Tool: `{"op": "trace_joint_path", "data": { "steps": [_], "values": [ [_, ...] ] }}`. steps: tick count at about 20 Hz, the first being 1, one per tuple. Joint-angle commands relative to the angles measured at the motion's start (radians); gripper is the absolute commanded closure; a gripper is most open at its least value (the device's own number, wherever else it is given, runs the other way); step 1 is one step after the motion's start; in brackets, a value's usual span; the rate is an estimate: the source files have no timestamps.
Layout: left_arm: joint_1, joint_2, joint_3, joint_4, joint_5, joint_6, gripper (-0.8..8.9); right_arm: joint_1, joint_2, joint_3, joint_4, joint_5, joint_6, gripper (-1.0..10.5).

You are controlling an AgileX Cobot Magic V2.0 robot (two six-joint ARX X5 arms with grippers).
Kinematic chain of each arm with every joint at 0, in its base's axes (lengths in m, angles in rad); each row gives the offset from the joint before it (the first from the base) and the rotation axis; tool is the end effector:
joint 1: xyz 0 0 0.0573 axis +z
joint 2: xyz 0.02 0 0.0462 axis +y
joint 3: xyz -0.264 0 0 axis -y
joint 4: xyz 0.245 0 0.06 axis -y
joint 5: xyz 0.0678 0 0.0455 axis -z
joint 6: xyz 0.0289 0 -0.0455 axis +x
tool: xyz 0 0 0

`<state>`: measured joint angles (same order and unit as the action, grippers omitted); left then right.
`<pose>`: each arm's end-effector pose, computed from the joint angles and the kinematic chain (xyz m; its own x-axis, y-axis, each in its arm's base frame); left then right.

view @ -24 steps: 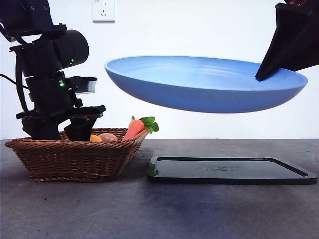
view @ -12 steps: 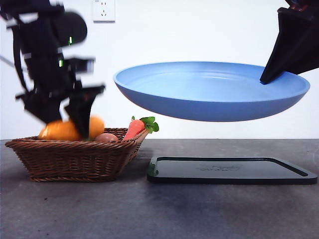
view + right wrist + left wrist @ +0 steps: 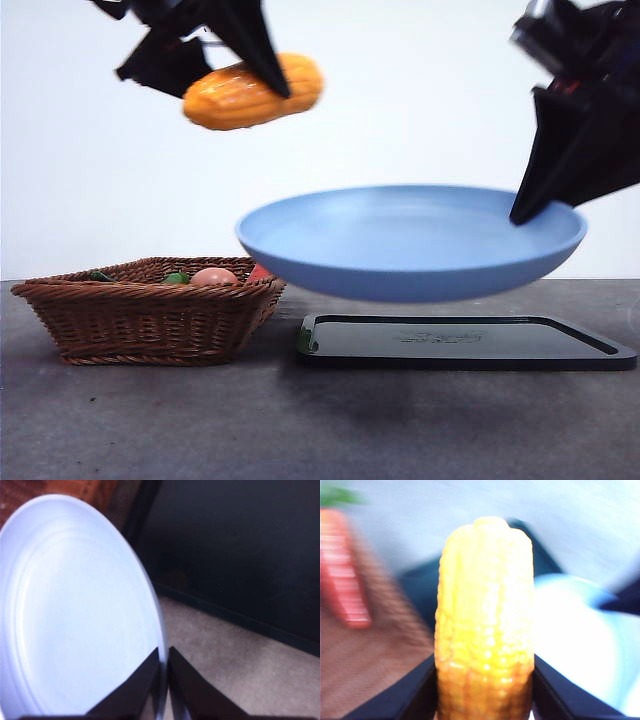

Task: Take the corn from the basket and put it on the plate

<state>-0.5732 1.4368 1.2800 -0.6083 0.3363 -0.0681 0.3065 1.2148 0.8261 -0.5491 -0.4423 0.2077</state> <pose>0.2508 -0.1732 0.3203 0.3931 -0.6465 -0.6538 0.6707 0.6880 -0.2771 0.2184 0.0821 0.2379 0.3806 0.5694 -0.7287 -0.3445 0.8185 0.4597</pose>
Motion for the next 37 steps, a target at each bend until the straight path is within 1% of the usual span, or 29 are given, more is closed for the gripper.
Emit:
{"op": "trace_joint_path", "data": {
  "steps": [1, 4, 8, 9, 11, 13, 21, 23, 32, 37],
  "values": [
    [-0.074, 0.037, 0.020, -0.003, 0.004, 0.002, 6.36, 0.003, 0.048, 0.018, 0.026, -0.012, 0.022, 9.4],
    [-0.161, 0.098, 0.020, -0.003, 0.003, 0.009, 6.34, 0.003, 0.068, 0.018, 0.043, -0.034, 0.025, 9.4],
    [-0.227, 0.183, 0.020, 0.000, 0.000, 0.027, 6.30, 0.003, 0.068, 0.018, 0.051, -0.036, 0.028, 9.4],
    [-0.238, 0.198, 0.020, 0.002, -0.005, 0.032, 6.17, 0.003, 0.068, 0.018, 0.051, -0.040, 0.028, 9.4],
    [-0.255, 0.223, 0.020, 0.002, -0.037, 0.037, 5.52, 0.003, 0.068, 0.018, 0.051, -0.044, 0.028, 9.4],
    [-0.267, 0.236, 0.020, 0.002, -0.074, 0.061, 5.22, 0.003, 0.068, 0.018, 0.052, -0.066, 0.028, 9.4],
    [-0.276, 0.238, 0.021, -0.006, -0.080, 0.068, 4.48, 0.003, 0.068, 0.018, 0.051, -0.074, 0.029, 9.4],
    [-0.276, 0.236, 0.029, -0.026, -0.074, 0.067, 4.48, 0.003, 0.068, 0.018, 0.051, -0.074, 0.029, 9.4],
    [-0.276, 0.235, 0.218, -0.177, -0.075, 0.096, 4.48, 0.001, 0.068, 0.018, 0.058, -0.072, 0.028, 9.4],
    [-0.255, 0.235, 0.312, -0.239, -0.074, 0.106, 4.48, -0.063, 0.072, 0.020, 0.124, -0.074, 0.046, 9.4]
  ]
}}
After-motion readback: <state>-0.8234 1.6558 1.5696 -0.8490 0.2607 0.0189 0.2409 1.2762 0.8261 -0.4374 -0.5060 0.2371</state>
